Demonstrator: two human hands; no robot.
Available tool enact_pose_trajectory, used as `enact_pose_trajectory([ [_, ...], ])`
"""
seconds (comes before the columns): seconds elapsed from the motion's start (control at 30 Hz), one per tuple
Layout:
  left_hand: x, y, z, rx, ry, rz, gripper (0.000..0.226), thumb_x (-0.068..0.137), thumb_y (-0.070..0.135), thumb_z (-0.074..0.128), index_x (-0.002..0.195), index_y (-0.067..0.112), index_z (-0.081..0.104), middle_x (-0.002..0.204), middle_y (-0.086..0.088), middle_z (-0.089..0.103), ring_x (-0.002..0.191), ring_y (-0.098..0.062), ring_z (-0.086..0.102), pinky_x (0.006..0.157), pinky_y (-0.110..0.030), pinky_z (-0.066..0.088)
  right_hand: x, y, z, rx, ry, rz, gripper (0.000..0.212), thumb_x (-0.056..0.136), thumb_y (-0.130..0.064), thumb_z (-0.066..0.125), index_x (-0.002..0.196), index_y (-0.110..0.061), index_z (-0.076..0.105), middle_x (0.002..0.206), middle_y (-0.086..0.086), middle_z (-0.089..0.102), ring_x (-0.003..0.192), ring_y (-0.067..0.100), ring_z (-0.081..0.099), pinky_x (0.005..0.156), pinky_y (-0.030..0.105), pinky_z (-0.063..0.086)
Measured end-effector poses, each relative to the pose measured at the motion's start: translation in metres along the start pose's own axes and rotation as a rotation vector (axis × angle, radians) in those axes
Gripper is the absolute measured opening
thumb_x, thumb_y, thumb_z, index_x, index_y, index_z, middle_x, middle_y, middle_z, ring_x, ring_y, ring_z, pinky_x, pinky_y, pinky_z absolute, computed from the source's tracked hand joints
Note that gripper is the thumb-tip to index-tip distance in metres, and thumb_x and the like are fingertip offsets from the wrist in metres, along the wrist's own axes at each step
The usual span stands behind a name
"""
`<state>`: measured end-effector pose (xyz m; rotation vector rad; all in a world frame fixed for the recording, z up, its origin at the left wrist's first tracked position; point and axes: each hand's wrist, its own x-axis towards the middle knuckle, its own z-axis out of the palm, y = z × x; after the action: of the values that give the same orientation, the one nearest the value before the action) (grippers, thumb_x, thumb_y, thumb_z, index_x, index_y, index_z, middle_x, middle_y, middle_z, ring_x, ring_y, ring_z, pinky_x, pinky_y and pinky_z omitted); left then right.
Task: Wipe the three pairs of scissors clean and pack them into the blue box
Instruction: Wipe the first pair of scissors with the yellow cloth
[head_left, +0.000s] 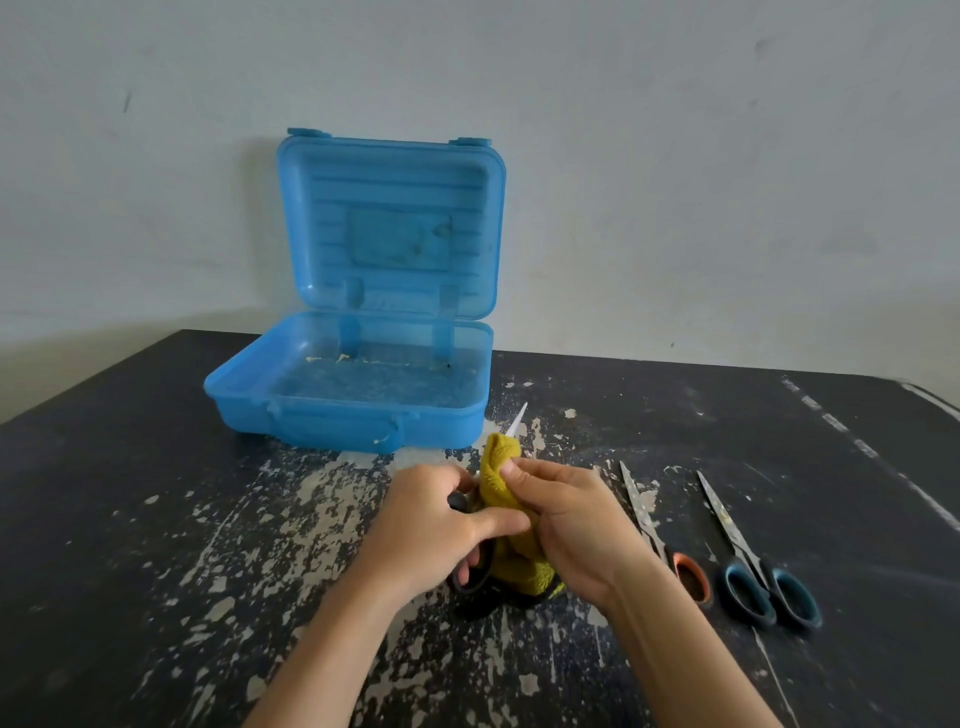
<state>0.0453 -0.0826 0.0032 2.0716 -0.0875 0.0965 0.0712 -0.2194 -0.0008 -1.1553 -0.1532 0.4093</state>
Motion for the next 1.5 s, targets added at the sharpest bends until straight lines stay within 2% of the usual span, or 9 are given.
enact_pose_trajectory([
  [0.13,-0.005,0.007,0.001,0.122,-0.022,0.038,0.048,0.047,0.049,0.086,0.068,0.011,0.064,0.044,0.003,0.061,0.036,-0.009,0.055,0.043,-0.022,0.044,0.001,0.002,0.006,-0.012,0.027,0.008,0.019,0.086,-0.008,0.057,0.090,0.010,0.062,0.075,0.018,0.065,0.063,0.024,0.064,0.054,0.030,0.053],
  [0.53,-0.003,0.009,0.006,0.176,-0.081,0.045,0.028,0.058,0.029,0.087,0.073,0.018,0.066,0.043,0.003,0.060,0.036,-0.006,0.053,0.043,-0.015,0.041,0.006,-0.004,0.002,-0.021,0.345,-0.019,0.027,0.080,-0.004,0.062,0.086,0.021,0.059,0.082,0.028,0.058,0.075,0.035,0.058,0.079,0.059,0.048],
  [0.77,-0.003,0.007,0.003,0.132,-0.140,-0.010,0.035,0.058,0.024,0.088,0.086,0.013,0.070,0.042,0.004,0.059,0.038,-0.008,0.052,0.046,-0.015,0.042,0.012,-0.006,0.001,0.122,0.392,0.041,0.016,0.084,-0.004,0.057,0.087,0.011,0.062,0.075,0.020,0.065,0.069,0.030,0.064,0.064,0.042,0.055],
  [0.87,-0.004,0.008,0.004,0.121,-0.180,-0.042,0.045,0.056,0.025,0.089,0.084,0.021,0.053,0.050,-0.001,0.062,0.041,-0.012,0.054,0.051,-0.023,0.046,0.018,-0.012,-0.005,0.222,0.460,0.030,0.015,0.087,-0.005,0.053,0.079,0.006,0.060,0.053,0.011,0.064,0.047,0.019,0.062,0.047,0.029,0.050],
  [0.97,-0.002,0.008,0.005,0.102,-0.192,-0.068,0.049,0.056,0.025,0.089,0.083,0.029,0.048,0.051,-0.003,0.061,0.040,-0.011,0.053,0.058,-0.033,0.052,0.022,-0.015,-0.009,0.254,0.473,0.011,0.019,0.089,-0.007,0.052,0.076,0.004,0.060,0.047,0.008,0.062,0.049,0.019,0.061,0.049,0.031,0.051],
  [1.1,-0.007,0.007,0.002,0.065,-0.232,-0.095,0.086,0.057,0.020,0.089,0.133,0.009,0.050,0.050,-0.003,0.060,0.038,-0.009,0.051,0.046,-0.018,0.044,0.026,-0.016,-0.019,0.379,0.488,-0.007,0.020,0.092,-0.011,0.050,0.098,0.006,0.059,0.077,0.014,0.062,0.082,0.026,0.060,0.079,0.044,0.049],
  [1.17,-0.008,0.007,-0.001,0.010,-0.220,-0.094,0.087,0.058,0.014,0.089,0.134,0.005,0.048,0.051,-0.005,0.059,0.038,-0.010,0.050,0.044,-0.017,0.042,0.026,-0.020,-0.030,0.455,0.467,-0.060,0.020,0.093,-0.014,0.049,0.097,0.002,0.060,0.090,0.014,0.061,0.089,0.025,0.060,0.089,0.045,0.046],
  [1.3,-0.003,0.005,-0.008,-0.102,-0.077,-0.104,0.074,0.057,0.009,0.088,0.122,0.008,0.052,0.049,-0.002,0.061,0.037,-0.011,0.049,0.045,-0.019,0.044,0.016,-0.015,-0.032,0.428,0.358,-0.035,0.031,0.093,-0.020,0.048,0.109,0.004,0.058,0.114,0.019,0.061,0.096,0.027,0.062,0.078,0.040,0.051],
  [1.5,0.000,0.002,-0.003,0.012,-0.019,-0.105,0.087,0.055,0.013,0.089,0.127,0.020,0.042,0.056,-0.006,0.067,0.038,-0.013,0.056,0.044,-0.018,0.045,-0.002,0.001,0.011,0.030,0.052,0.070,0.047,0.083,-0.020,0.057,0.102,0.022,0.050,0.083,0.036,0.058,0.055,0.038,0.060,0.052,0.045,0.055],
])
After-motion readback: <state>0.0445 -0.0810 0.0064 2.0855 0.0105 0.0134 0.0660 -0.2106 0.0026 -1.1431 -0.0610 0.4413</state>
